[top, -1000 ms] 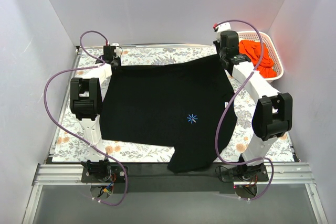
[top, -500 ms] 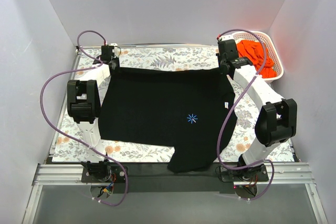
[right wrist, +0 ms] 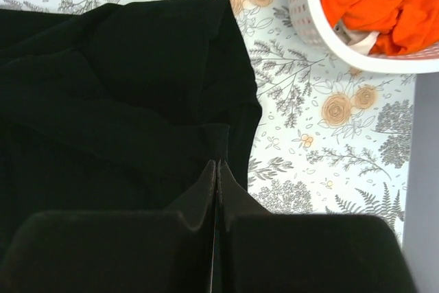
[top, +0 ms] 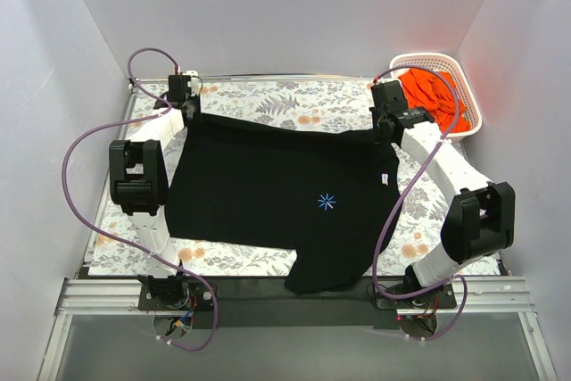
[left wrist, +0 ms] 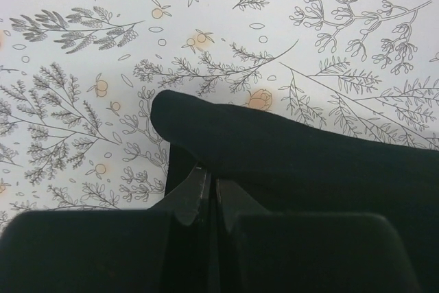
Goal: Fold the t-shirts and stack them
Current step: Fold the tshirt
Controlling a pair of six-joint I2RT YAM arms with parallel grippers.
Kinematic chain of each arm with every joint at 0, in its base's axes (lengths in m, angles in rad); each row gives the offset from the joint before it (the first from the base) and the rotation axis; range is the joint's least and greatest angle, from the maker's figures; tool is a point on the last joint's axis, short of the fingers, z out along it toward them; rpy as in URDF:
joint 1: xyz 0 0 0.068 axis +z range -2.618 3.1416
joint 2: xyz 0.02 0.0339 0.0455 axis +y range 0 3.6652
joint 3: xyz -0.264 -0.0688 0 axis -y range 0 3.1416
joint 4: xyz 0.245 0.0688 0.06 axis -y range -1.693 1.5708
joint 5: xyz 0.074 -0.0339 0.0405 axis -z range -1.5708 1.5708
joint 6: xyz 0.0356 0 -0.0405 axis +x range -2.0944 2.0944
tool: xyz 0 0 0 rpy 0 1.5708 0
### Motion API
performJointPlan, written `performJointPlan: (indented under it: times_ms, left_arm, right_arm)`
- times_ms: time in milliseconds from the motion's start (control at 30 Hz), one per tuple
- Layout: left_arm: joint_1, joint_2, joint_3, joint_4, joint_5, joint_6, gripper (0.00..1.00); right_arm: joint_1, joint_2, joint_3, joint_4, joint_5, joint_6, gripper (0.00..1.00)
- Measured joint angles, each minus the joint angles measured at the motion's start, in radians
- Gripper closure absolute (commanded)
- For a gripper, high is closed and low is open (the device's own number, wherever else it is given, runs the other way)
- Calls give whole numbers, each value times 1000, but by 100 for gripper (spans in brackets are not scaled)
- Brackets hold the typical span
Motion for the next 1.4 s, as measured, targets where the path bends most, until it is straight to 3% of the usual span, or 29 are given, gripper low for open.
performJointPlan:
  times_ms: [500,1000,1233,1400]
  left_arm:
    - [-3,-46,-64,-51,-42,146,100]
    - [-69,-45,-139,-71,-210,267,99]
    - [-109,-45,-175,-64,-277,323,95]
    - [-114,-44,-203,-69,-317,330,81]
  right_arm:
    - [6,5,-66,-44,-54,55,99]
    - [6,91,-163,-40,-70,87,99]
    - [6,91,-172,-26,-70,90,99]
    - [6,91,-192,-18,-78,90,99]
